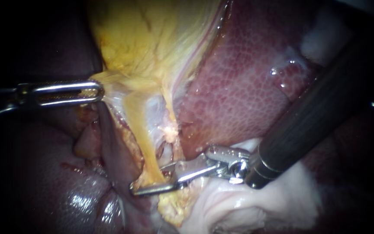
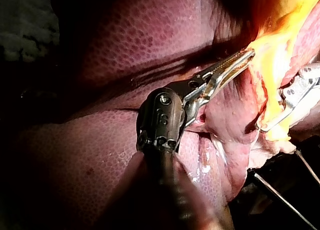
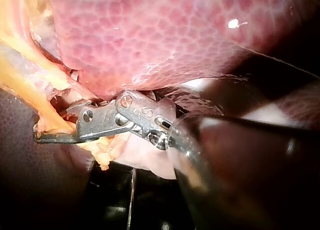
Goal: Going back first clip left tube
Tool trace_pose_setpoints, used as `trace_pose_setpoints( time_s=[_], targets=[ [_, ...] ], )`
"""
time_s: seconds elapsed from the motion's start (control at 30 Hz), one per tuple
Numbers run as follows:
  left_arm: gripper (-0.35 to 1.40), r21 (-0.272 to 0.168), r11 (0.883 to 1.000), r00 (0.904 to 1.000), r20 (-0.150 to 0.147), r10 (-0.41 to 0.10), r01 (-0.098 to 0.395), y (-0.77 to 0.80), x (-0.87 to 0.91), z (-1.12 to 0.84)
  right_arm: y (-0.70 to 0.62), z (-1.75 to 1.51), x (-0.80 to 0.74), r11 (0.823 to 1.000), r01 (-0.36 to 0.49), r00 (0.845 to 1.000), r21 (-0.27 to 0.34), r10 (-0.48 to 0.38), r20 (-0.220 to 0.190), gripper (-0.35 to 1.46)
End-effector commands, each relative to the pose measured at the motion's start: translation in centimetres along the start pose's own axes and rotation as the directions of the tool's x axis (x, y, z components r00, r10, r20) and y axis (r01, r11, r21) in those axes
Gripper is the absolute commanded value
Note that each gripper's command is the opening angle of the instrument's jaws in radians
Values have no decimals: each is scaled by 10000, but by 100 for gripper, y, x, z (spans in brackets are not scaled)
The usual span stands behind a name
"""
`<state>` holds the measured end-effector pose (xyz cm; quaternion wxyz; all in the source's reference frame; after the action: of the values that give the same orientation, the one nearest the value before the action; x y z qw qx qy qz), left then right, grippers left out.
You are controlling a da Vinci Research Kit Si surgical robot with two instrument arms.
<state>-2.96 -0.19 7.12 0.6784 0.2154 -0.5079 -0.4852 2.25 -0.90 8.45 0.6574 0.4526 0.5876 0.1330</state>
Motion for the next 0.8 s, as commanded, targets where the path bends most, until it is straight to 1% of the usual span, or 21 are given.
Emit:
trace_pose_setpoints(
  time_s=[0.03,0.3,0.33,0.37,0.4,0.43,0.47,0.53,0.57,0.6,0.63,0.73,0.8],
  targets=[
    [-35,-8,10000,10000,3,4,-4,0,0,0,0,-1,1,10000,-1,10000,6,1,-3,-35],
    [-35,-66,10000,10000,27,-6,7,-5,-1,1,-2,0,3,10000,-4,10000,33,4,0,-35],
    [-35,-67,10000,10000,28,-7,7,-5,-1,1,-1,0,3,10000,-7,10000,-2,7,-12,-29],
    [-35,-69,10000,10000,29,-7,8,-5,-1,1,0,1,4,9998,106,9999,-162,-106,-23,-4],
    [-35,-70,10000,10000,30,-6,6,-5,-1,1,1,1,5,9991,280,9995,-304,-283,-114,11],
    [-35,-70,10000,10000,30,-5,6,-5,0,1,2,1,6,9991,276,9995,-336,-281,-157,30],
    [-35,-71,10000,10000,31,-4,5,-5,0,2,5,2,9,9984,321,9990,-461,-334,-287,42],
    [-35,-69,10000,10000,30,-3,3,-5,0,1,11,2,16,9967,337,9971,-742,-386,-656,56],
    [-35,-69,10000,10000,30,-3,3,-5,0,1,15,1,22,9946,404,9945,-955,-493,-927,58],
    [-35,-70,10000,10000,31,-3,3,-5,0,1,17,-1,26,9929,416,9925,-1119,-539,-1097,60],
    [-35,-70,10000,10000,31,-2,3,-5,0,1,18,-4,30,9919,498,9912,-1167,-635,-1164,60],
    [-35,-70,10000,10000,31,-3,3,-5,0,1,16,-18,40,9875,855,9882,-1327,-1010,-1153,60],
    [-35,-43,10000,10000,19,-2,2,-5,0,1,14,-27,47,9859,896,9873,-1412,-1066,-1178,60]
  ],
)
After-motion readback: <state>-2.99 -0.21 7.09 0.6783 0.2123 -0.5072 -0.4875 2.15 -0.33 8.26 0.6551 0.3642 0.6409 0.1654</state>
